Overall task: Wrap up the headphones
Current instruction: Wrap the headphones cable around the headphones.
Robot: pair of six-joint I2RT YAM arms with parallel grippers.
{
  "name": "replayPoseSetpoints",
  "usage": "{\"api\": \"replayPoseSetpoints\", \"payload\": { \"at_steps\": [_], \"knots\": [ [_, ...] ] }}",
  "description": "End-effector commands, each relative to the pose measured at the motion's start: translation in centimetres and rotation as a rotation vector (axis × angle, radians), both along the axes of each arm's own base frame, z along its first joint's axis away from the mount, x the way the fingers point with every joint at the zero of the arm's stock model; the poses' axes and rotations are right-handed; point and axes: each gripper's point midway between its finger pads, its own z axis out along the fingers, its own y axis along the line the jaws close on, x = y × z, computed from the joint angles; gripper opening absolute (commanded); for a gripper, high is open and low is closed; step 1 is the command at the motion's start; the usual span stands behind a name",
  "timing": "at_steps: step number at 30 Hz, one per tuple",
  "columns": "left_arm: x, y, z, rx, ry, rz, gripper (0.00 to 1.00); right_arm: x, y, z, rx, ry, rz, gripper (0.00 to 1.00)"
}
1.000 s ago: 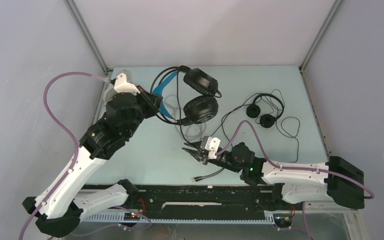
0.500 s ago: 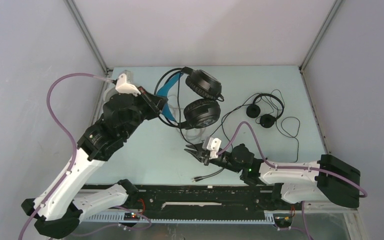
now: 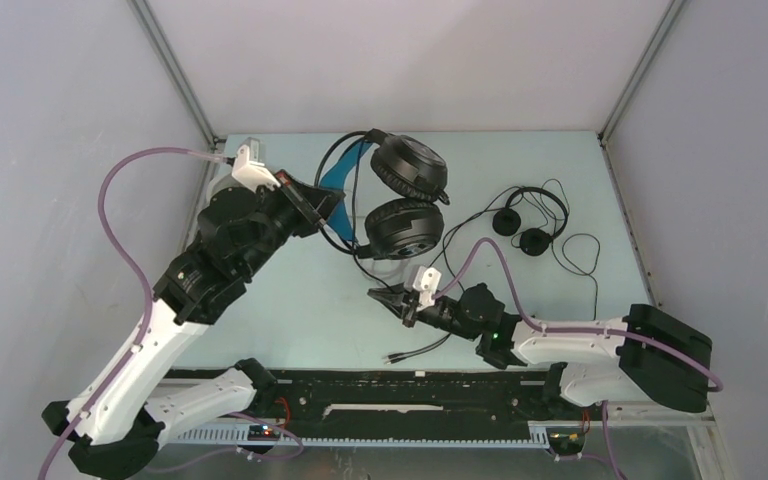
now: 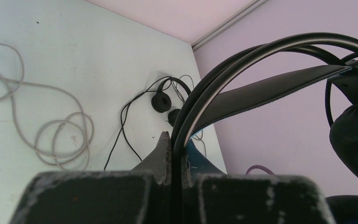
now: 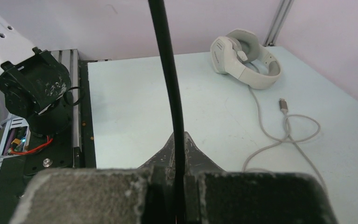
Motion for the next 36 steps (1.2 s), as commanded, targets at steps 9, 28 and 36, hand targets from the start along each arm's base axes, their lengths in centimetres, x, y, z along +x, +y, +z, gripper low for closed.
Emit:
{"api": "replayPoseSetpoints", "payload": {
  "at_steps": [9,28,36],
  "knots": [
    [-0.1,-0.4,2.2,-0.101,-0.058,-0.056,0.00,3.2,-1.6,0.4,0.025,0.078,-0.138,0.00],
    [-2.5,-1.8,1.4,-0.021,0.001,-0.223,0.00,5.7,-4.2,-0.3,0.077,0.046,-0.185,0.20],
    [-3.2,-2.3,1.0,-0.019,0.027,-0.270,0.00,7.2,-5.0,-0.1,0.090,0.026,-0.195,0.20]
  ]
}}
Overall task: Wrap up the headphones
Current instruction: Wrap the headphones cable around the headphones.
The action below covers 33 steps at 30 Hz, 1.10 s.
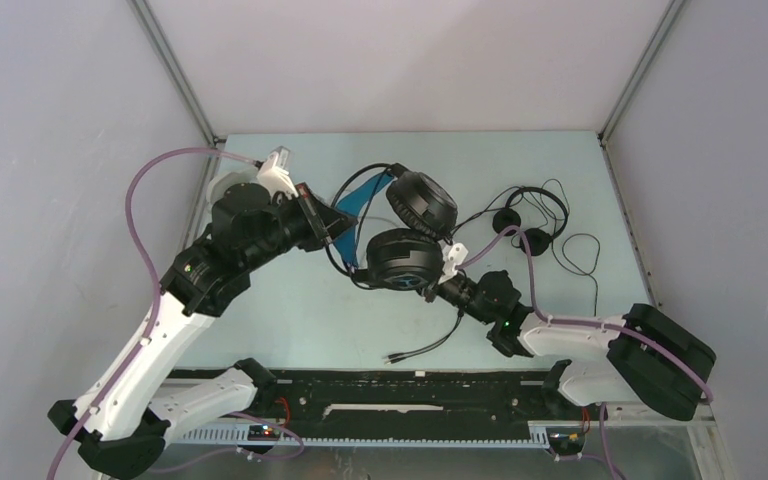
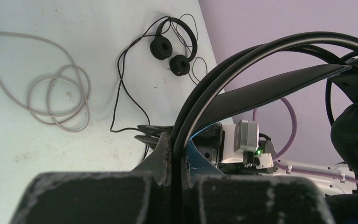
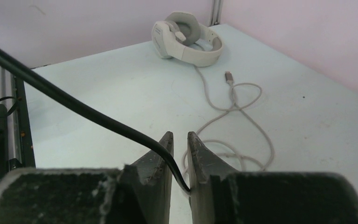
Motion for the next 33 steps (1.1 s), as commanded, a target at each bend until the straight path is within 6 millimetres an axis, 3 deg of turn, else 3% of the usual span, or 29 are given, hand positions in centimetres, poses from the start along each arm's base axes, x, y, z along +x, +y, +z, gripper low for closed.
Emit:
{"api": "replayPoseSetpoints", "payload": {
  "at_steps": [1,2,6,13,19,28,33],
  "knots": [
    [-1.3,-0.4,5.1,-0.108,-0.096,-0.060,0.00,0.4,-0.2,2.2,0.069,-0.060,0.015,0.20],
    [-1.3,-0.5,4.9,-0.102,-0.093,-0.063,0.00,0.5,-0.3,2.2,0.074,-0.055,0.019,0.19],
    [-1.6,-0.7,4.4,-0.058,-0.112,-0.108,0.00,0.3,-0.5,2.7,0.093,-0.044,0.068,0.00],
    [-1.7,-0.9,2.4,0.137,-0.226,-0.236,0.00,0.9,-2.4,3.1,0.096,0.040,0.071,0.00],
    [-1.7,-0.8,0.5,0.323,-0.389,-0.379,0.00,1.5,-3.7,3.8,0.062,0.222,0.095,0.00],
    [0.6,1.2,-4.1,0.740,-0.760,-0.475,0.00,-2.2,-5.0,4.5,-0.021,0.516,0.170,0.00],
    [0.9,1.4,-4.5,0.853,-0.907,-0.505,0.00,-3.9,-5.7,5.8,-0.017,0.614,0.189,0.00]
  ]
}}
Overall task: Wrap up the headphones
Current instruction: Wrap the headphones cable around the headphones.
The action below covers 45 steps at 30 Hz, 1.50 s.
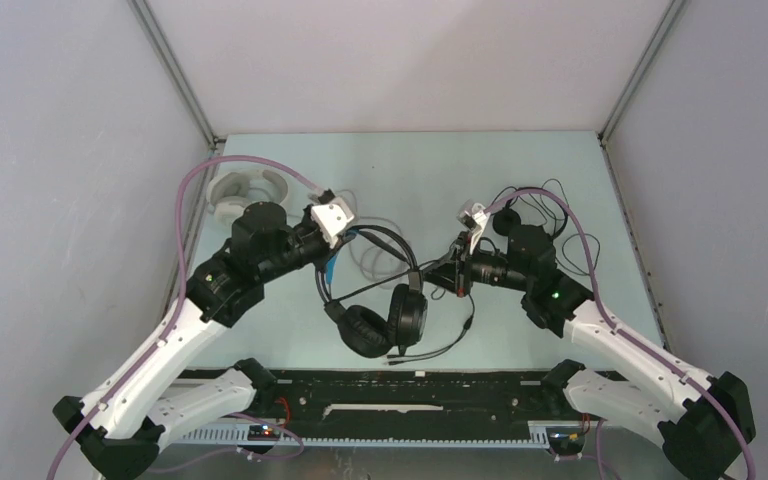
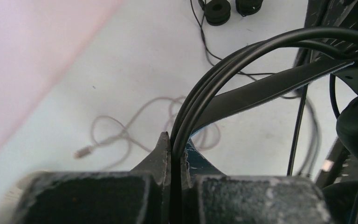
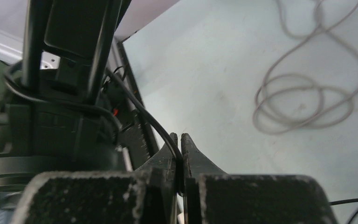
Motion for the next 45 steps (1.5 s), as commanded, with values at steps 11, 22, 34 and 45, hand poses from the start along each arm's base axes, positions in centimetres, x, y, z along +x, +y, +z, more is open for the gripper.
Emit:
{"api": "replayPoseSetpoints", "payload": {
  "at_steps": [11,22,34,45],
  "knots": [
    [1.0,0.7,-1.0,0.386,-0.417,-0.113,0.00,-2.3,-1.0,5.0,0.085,0.251,0.058,0.00],
    [3.2,3.1,-0.6,0.479,-0.519,0.065,0.00,-4.6,-0.9,6.3,0.129,0.338,0.172,0.00],
    [2.8,3.2,-0.1,0.458,-0.571,0.061,0.00,-5.4,-0.1,8.8,0.219,0.429,0.255,0.00],
    [2.3,3.6,0.3,0.456,-0.591,0.052,0.00,-5.8,0.0,9.5,0.245,0.490,0.260,0.00]
  ]
}}
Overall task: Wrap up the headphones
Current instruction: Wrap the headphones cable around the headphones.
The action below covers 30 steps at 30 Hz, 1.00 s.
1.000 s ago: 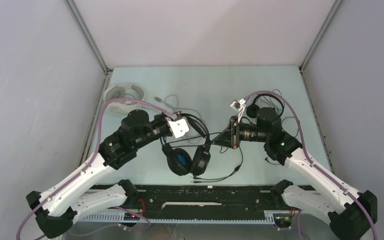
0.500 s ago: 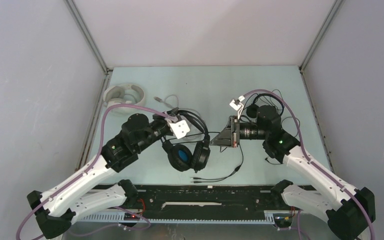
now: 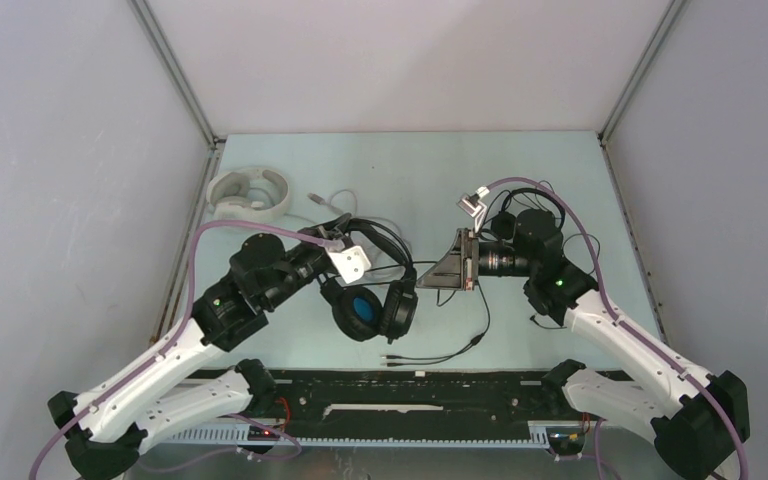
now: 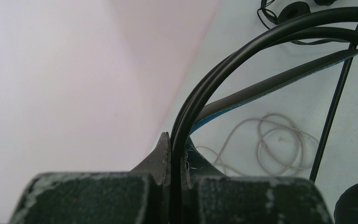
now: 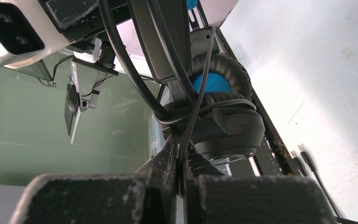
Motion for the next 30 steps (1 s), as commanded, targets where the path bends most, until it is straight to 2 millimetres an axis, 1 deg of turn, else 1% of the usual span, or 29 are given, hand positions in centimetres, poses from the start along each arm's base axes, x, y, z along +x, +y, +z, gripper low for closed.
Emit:
{"api": "replayPoseSetpoints", "payload": {
  "at_steps": [1,3,4,6,9,13,16,20,25,30],
  "knots": [
    [1.2,3.6,-2.5,0.174,-0.022,0.138,0.00,-1.1,-0.3,4.9,0.113,-0.112,0.049,0.03],
    [1.1,3.4,-2.2,0.169,-0.023,0.131,0.00,-1.1,-0.3,5.0,0.115,-0.120,0.047,0.05],
    [1.0,3.4,-2.1,0.164,-0.023,0.127,0.00,-0.9,-0.3,5.0,0.115,-0.118,0.044,0.05],
    [1.0,3.3,-1.9,0.154,-0.024,0.125,0.00,-0.9,-0.1,4.9,0.117,-0.105,0.053,0.00],
    [1.2,3.4,-1.9,0.152,-0.024,0.136,0.00,-1.3,0.2,5.3,0.137,-0.099,0.082,0.00],
    [1.3,3.5,-1.7,0.136,-0.021,0.150,0.00,-1.2,0.9,5.8,0.157,-0.105,0.073,0.00],
    [1.5,3.7,-1.8,0.133,-0.014,0.171,0.00,-1.3,1.5,6.1,0.178,-0.087,0.097,0.05],
    [1.7,4.1,-1.8,0.120,0.001,0.202,0.00,-1.7,2.3,6.5,0.209,-0.073,0.132,0.07],
    [1.7,4.2,-1.4,0.050,0.035,0.232,0.00,-1.6,3.2,6.8,0.235,-0.066,0.144,0.10],
    [2.2,5.2,-0.4,-0.085,0.093,0.337,0.00,-0.9,4.2,7.2,0.201,-0.082,0.132,0.11]
  ]
}}
